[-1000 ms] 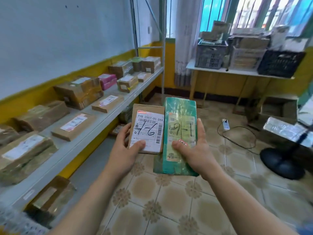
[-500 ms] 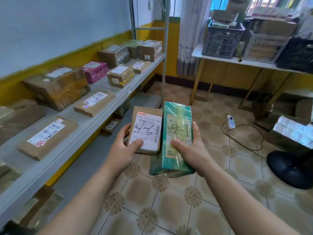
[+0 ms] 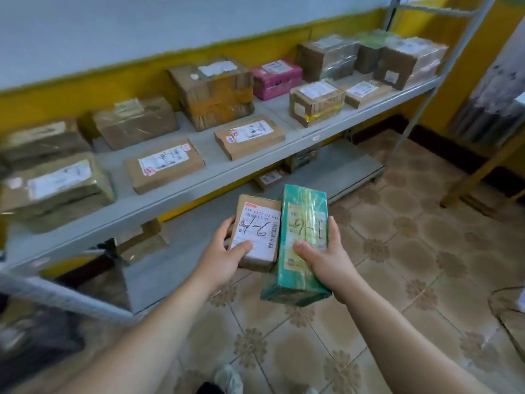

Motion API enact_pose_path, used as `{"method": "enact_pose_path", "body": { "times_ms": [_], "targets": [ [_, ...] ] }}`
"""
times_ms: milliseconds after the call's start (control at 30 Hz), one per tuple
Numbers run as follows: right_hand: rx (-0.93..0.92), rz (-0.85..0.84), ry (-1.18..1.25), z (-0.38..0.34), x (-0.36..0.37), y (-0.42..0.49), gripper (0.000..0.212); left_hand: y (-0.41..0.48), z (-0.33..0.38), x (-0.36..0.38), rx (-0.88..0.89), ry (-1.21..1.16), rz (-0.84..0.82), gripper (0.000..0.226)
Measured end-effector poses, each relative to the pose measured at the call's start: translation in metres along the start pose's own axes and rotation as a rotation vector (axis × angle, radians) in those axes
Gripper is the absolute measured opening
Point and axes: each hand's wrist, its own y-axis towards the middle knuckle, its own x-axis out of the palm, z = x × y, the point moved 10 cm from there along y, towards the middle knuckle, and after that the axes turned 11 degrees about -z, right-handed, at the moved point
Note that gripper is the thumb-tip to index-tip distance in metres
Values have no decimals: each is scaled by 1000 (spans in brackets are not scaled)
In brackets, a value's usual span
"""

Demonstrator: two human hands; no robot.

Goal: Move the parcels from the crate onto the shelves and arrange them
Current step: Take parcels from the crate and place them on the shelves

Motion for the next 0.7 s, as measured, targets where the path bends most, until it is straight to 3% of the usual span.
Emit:
{"method": "enact_pose_path", "body": {
  "times_ms": [400, 567, 700],
  "targets": [
    [54, -200, -93, -29, 113, 80, 98, 22, -68, -111, -127, -83, 120, 66],
    [54, -234, -116, -31, 142, 100, 82, 28, -82, -133, -160, -132, 141, 66],
    [63, -303, -141, -40, 158, 118, 94, 24, -81, -145, -183, -128, 185, 66]
  ]
}}
